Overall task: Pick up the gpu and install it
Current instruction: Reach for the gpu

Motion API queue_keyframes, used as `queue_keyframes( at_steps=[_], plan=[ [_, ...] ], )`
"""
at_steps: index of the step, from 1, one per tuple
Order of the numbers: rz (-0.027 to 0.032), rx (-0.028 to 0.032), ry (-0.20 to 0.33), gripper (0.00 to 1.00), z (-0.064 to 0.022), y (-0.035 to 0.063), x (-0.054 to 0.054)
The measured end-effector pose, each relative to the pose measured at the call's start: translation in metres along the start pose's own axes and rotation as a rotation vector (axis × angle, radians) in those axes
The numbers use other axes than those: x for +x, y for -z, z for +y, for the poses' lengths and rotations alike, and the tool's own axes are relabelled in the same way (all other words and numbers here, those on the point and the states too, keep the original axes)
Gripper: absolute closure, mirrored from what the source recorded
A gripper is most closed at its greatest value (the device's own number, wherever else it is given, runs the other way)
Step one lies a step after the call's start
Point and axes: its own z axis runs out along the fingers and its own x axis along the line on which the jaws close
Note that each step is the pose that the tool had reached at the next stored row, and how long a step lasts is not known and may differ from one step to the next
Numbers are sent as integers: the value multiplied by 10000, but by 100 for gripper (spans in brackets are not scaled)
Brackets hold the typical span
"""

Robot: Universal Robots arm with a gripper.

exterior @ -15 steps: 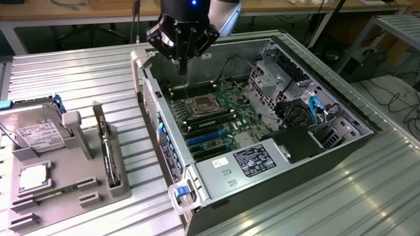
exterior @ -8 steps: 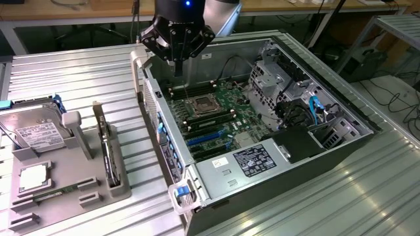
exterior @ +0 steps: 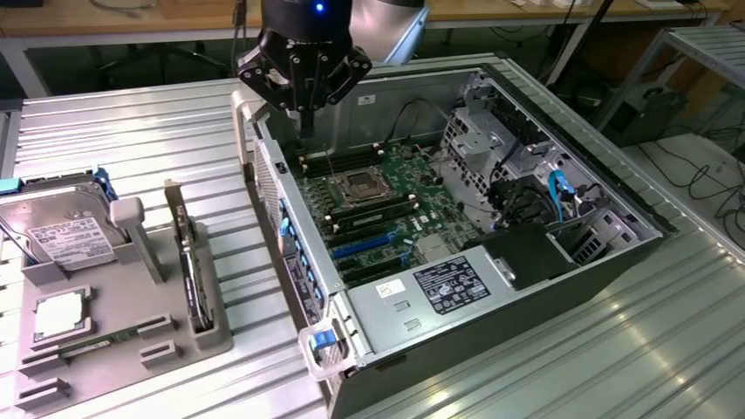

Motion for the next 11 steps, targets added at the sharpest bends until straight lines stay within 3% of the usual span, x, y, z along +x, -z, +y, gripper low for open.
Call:
queue_keyframes(
  at_steps=[11],
  plan=[
    [0, 0, -1, 89, -14, -3, 116]
  ],
)
